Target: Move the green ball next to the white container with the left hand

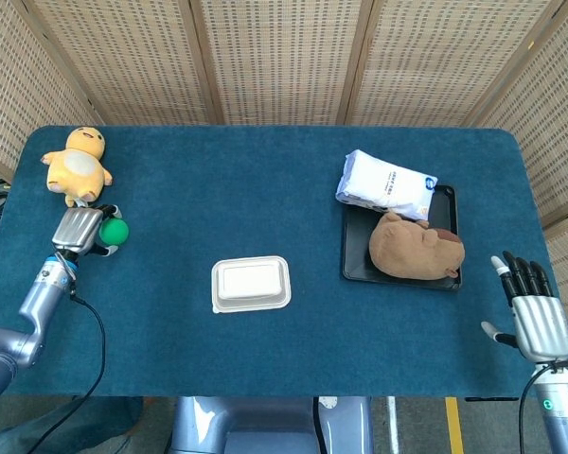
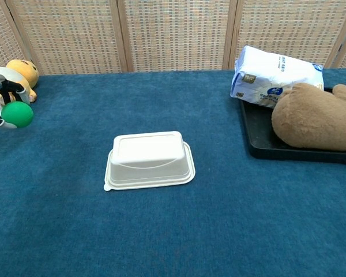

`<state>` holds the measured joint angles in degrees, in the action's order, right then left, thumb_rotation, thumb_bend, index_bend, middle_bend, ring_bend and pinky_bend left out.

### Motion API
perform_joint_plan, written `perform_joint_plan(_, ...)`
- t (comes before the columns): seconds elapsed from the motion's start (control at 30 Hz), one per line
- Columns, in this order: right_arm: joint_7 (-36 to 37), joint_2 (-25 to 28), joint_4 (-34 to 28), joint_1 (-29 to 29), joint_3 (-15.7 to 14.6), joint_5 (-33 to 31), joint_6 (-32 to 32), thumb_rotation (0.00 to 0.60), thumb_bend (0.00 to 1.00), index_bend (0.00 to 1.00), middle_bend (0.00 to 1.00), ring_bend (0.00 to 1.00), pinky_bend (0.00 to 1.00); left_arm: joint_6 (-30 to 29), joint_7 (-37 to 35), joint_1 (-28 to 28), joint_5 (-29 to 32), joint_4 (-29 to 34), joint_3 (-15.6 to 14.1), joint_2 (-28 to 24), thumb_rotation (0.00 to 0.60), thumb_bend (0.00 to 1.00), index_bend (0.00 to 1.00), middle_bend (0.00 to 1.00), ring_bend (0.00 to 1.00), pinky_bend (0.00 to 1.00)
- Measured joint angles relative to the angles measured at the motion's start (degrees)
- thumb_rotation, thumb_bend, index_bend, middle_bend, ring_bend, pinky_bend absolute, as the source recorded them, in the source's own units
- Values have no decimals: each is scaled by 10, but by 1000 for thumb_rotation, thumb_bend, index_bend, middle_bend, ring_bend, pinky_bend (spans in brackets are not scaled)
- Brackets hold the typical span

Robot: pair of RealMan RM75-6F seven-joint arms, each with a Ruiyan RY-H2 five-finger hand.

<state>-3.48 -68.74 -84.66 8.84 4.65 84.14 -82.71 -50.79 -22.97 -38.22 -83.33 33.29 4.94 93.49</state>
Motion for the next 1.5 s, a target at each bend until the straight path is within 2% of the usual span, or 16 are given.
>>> perform_joint_plan(0.17, -1, 1, -3, 0, -1, 4, 1, 600, 0, 0, 0, 0, 0, -52, -3, 8, -24, 84, -10, -37, 600, 299, 501, 406, 401, 412)
perform_joint_plan(0.37, 1, 2, -5, 0, -3, 9, 0, 600, 0, 6, 0, 0, 0, -89, 23, 11, -51, 217, -23, -83, 600, 296, 500, 406, 401, 408)
perform_joint_plan(0.47, 7, 4, -4, 0, -3, 12, 0, 600, 0, 7, 0, 0, 0, -84, 70, 7, -60, 286, -30, -97, 600, 298, 501, 406, 401, 405)
perform_joint_plan(0.7, 21, 8, -1, -1, -3, 14, -1, 600, 0, 24, 0, 0, 0, -53, 214, -6, -42, 368, -28, -97, 600, 300, 500, 406, 401, 399)
perform_joint_plan(0.8, 26, 9, 0, -2, -3, 15, -1, 600, 0, 25, 0, 0, 0, -39, 260, -12, -25, 387, -24, -90, 600, 299, 499, 406, 400, 399)
perform_joint_plan(1.0, 31, 12, -1, -3, -3, 16, -2, 600, 0, 28, 0, 0, 0, -22, 296, -18, -3, 403, -20, -74, 600, 299, 494, 402, 397, 390)
perform_joint_plan(1.37, 26, 11, -2, -2, -4, 18, 1, 600, 0, 37, 0, 0, 0, -18, 308, -16, 20, 397, -18, -50, 600, 293, 432, 364, 362, 354)
perform_joint_plan(1.5, 26, 10, -2, -2, -4, 18, 3, 600, 0, 36, 0, 0, 0, -11, 306, -18, 20, 392, -20, -49, 600, 265, 365, 314, 280, 325)
